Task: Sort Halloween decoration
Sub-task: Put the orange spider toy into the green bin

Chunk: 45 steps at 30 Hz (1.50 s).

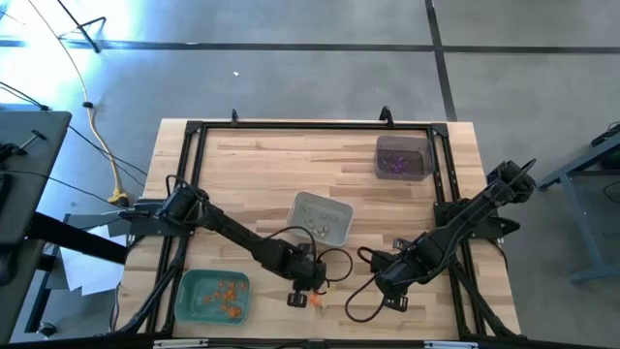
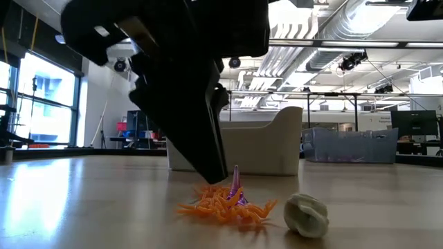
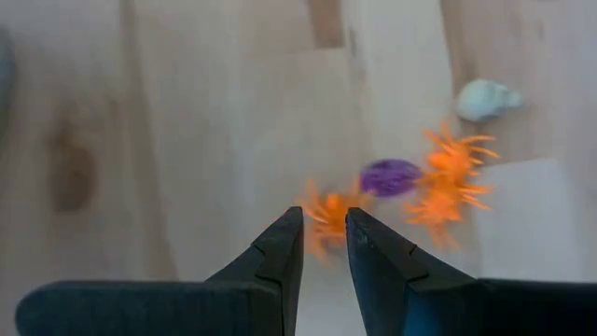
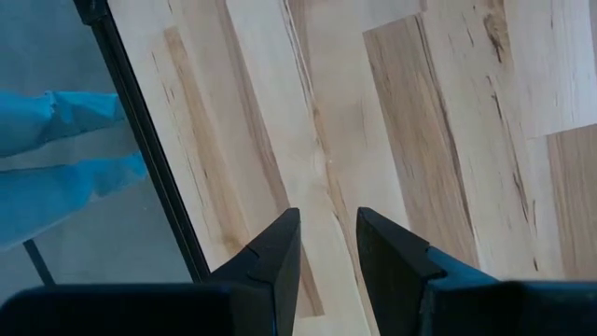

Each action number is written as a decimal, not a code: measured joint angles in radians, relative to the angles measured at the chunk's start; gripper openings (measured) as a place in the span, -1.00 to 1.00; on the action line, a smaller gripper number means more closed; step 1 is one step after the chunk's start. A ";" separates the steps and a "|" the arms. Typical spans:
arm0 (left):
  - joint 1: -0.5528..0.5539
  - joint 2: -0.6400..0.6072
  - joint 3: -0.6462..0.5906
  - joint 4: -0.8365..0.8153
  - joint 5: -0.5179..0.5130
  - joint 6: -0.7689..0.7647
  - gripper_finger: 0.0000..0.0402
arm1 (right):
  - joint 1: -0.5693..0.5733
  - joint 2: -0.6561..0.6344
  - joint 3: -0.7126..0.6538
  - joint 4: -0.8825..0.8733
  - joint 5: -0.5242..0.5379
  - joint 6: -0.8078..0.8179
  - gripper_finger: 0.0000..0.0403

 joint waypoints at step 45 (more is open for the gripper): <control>0.017 0.072 0.101 -0.083 0.064 -0.101 -1.00 | 0.001 0.000 0.000 0.002 0.003 -0.008 -0.50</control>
